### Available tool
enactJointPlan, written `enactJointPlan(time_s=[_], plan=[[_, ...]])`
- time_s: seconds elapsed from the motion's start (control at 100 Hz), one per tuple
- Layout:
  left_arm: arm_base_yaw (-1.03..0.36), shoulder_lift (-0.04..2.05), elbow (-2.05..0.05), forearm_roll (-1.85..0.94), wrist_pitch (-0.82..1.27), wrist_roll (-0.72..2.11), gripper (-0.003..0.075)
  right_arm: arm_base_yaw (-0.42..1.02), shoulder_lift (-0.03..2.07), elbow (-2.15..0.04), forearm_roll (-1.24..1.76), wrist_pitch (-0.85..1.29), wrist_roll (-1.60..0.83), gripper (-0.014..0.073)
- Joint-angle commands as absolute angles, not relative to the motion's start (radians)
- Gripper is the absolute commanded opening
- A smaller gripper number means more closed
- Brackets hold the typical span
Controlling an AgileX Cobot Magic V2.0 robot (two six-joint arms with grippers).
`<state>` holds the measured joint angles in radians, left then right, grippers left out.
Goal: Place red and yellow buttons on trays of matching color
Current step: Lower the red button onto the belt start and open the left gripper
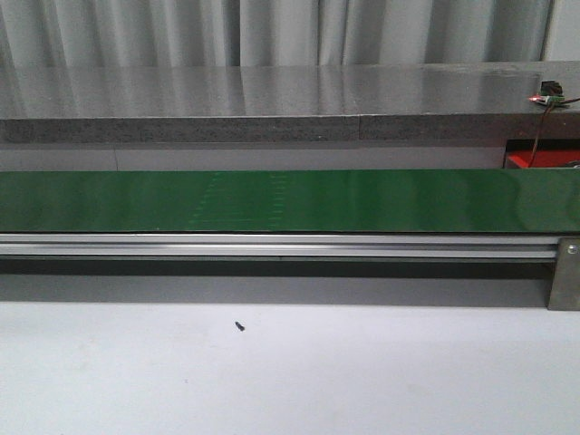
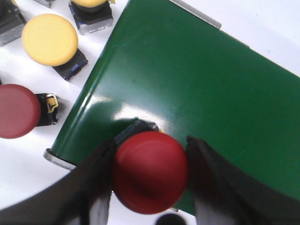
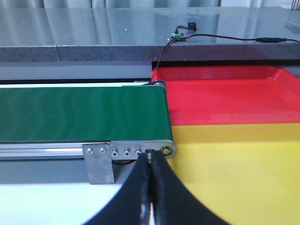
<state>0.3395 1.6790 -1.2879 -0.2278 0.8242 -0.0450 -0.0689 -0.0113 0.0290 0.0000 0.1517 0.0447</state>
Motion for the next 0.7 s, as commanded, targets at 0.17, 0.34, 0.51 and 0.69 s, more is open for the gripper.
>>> enactJointPlan(time_s=[0.17, 0.34, 0.51, 0.69], plan=[[0.334, 1.624, -1.404, -0.248, 0.842, -0.037, 0.0584, -0.075, -0.028, 0.011, 0.0, 0.079, 0.038, -0.0123], [0.341, 1.573, -1.441, -0.248, 0.859, -0.037, 0.0561, -0.075, -0.028, 0.011, 0.0, 0.079, 0.038, -0.0123], [0.394, 1.529, -1.441, -0.222, 0.891, -0.023, 0.0553, -0.075, -0.028, 0.011, 0.0, 0.079, 0.038, -0.0123], [0.486, 1.506, -1.436, -0.22, 0.908, -0.007, 0.0544, -0.075, -0.028, 0.011, 0.0, 0.079, 0.038, -0.0123]])
